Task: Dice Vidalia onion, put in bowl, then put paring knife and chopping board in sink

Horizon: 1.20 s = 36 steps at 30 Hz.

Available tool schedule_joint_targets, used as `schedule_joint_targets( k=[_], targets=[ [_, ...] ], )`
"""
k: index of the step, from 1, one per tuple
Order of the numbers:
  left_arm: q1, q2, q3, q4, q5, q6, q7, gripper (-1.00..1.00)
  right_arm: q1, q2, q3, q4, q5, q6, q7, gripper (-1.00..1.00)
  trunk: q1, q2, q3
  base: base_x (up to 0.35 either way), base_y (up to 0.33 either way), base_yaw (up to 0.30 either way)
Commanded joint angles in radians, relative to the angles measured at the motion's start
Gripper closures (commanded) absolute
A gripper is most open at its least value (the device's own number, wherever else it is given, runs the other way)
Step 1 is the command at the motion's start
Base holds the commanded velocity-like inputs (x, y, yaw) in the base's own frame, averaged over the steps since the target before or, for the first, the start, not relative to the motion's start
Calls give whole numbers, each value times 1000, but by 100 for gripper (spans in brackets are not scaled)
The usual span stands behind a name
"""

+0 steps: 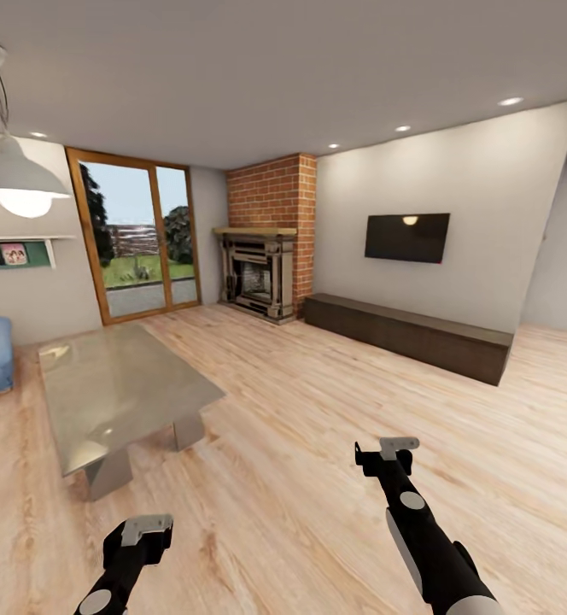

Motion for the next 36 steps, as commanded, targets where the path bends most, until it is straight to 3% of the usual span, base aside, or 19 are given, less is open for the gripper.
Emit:
schedule_joint_targets(
  k=[1, 10, 36],
  targets=[
    [0, 0, -1, 0, 1, 0, 4, -100, -1, 1, 1, 0, 10, 2, -5, -100, 1, -1, -2, 334, 0, -127],
    [0, 1, -1, -2, 1, 0, 4, -100, -1, 2, -1, 0, 9, 3, -5, -100, 1, -1, -12, 324, -58, -183],
    [0, 0, -1, -2, 1, 2, 4, -100, -1, 3, 1, 0, 9, 2, -7, -100, 1, -1, -29, 281, -196, -254]
  ],
)
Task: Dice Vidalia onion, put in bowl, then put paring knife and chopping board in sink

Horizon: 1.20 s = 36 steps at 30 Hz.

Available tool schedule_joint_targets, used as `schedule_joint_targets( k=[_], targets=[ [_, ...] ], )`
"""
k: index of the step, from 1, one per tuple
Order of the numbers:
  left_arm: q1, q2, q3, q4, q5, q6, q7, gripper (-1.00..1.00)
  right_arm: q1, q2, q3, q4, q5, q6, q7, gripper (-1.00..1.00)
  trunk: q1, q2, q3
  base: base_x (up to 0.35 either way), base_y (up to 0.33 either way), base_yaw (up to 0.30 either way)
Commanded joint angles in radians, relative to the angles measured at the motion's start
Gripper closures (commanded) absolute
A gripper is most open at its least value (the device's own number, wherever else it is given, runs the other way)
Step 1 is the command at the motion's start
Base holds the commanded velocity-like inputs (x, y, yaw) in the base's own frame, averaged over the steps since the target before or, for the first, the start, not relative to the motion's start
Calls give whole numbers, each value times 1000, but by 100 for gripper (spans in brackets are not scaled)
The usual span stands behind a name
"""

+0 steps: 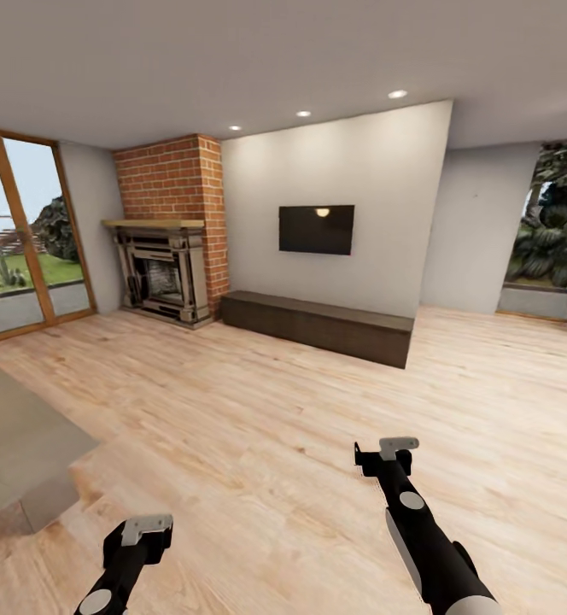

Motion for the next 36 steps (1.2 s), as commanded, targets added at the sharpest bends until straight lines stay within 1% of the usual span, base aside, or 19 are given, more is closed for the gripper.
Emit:
schedule_joint_targets(
  k=[1, 19, 36],
  targets=[
    [0, 0, -1, -1, 1, 0, 4, -100, -1, 0, 1, 0, 10, 2, -5, -100, 0, 0, -2, 285, -176, -261],
    [0, 1, -1, -2, 1, 0, 4, -100, -1, 0, 1, 0, 10, 2, -5, -100, 0, 0, -13, 288, -166, -261],
    [0, 1, -1, -2, 1, 0, 4, -100, -1, 0, 1, 1, 10, 2, -5, -100, 0, 0, -23, 300, -129, -261]
  ],
)
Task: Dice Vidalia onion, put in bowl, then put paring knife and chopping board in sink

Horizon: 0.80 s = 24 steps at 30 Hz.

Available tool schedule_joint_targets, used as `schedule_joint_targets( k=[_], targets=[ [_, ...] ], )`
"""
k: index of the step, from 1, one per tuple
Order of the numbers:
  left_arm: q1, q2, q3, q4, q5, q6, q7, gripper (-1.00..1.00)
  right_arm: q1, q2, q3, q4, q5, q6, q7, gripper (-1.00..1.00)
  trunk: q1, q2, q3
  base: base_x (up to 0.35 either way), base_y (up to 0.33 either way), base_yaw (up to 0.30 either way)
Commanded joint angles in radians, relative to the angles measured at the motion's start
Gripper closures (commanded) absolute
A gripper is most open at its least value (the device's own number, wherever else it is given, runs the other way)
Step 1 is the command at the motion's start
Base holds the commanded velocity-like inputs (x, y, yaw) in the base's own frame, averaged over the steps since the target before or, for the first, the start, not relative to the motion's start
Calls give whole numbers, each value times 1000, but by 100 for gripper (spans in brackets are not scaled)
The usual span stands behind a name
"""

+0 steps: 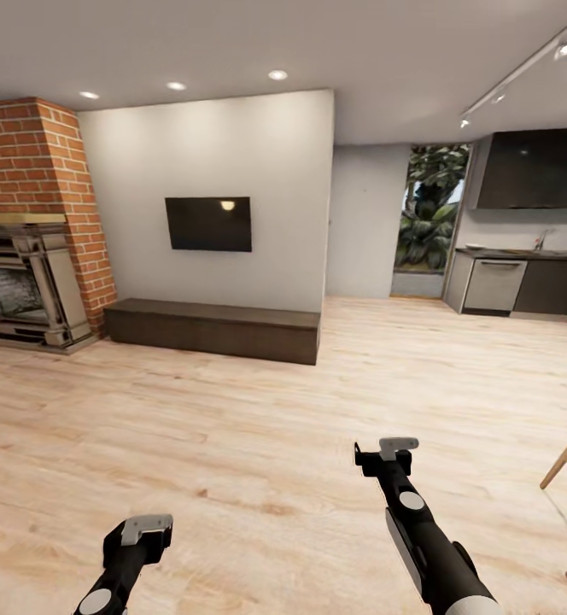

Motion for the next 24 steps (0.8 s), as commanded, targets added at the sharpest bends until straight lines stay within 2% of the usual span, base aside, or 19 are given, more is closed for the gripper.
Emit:
schedule_joint_targets(
  k=[1, 24],
  targets=[
    [0, 0, -1, -2, 1, 0, 4, -100, -1, 0, 1, 0, 10, 2, -5, -100, 0, 0, -2, 303, -121, -261],
    [0, 0, -1, -3, 1, 0, 4, -100, -1, 1, 2, 0, 12, 2, -5, -100, 0, 0, -16, 307, -110, -261]
  ],
)
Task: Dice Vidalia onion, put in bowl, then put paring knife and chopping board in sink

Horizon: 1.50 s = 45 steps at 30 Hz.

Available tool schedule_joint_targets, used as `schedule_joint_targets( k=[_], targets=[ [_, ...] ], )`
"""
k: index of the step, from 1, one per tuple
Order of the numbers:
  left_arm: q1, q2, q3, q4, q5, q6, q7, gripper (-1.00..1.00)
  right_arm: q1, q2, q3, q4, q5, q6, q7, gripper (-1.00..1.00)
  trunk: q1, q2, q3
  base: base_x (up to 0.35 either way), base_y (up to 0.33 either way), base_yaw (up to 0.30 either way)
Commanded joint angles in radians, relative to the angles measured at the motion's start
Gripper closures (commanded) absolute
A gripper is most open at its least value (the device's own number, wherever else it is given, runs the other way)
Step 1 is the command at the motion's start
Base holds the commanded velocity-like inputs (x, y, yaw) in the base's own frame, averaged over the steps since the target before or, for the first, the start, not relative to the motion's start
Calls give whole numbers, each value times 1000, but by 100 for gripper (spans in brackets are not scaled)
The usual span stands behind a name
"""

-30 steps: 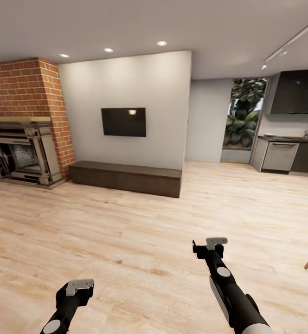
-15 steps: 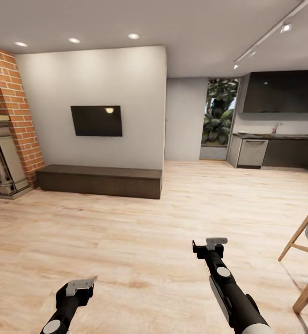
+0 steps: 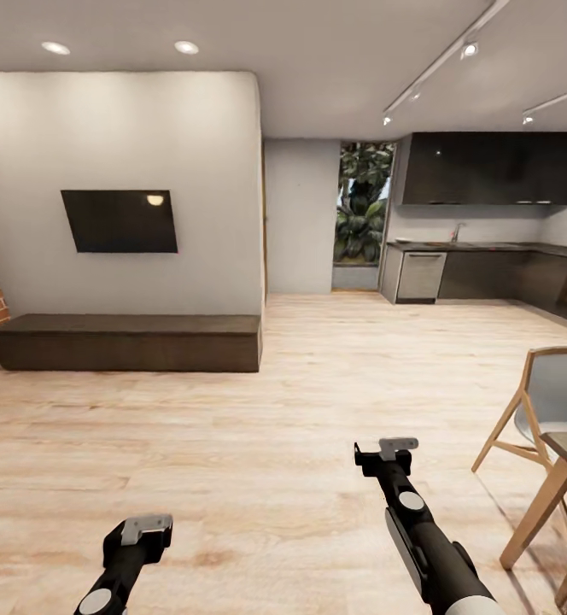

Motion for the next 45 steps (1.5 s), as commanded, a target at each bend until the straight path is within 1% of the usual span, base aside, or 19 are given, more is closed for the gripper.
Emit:
schedule_joint_targets(
  k=[1, 23, 45],
  targets=[
    [0, 0, -1, -1, 1, 0, 4, -100, -1, 1, 1, 0, 10, 2, -5, -100, 0, 0, -2, 313, -96, -261],
    [0, 0, -1, 1, 1, 0, 4, -100, -1, 2, 1, 0, 11, 1, -4, -100, 0, 0, -15, 314, -83, -257],
    [0, 0, -1, 2, 1, 0, 4, -100, -1, 2, 1, 0, 11, 0, -4, -100, 0, 0, -16, 322, -20, -19]
  ],
)
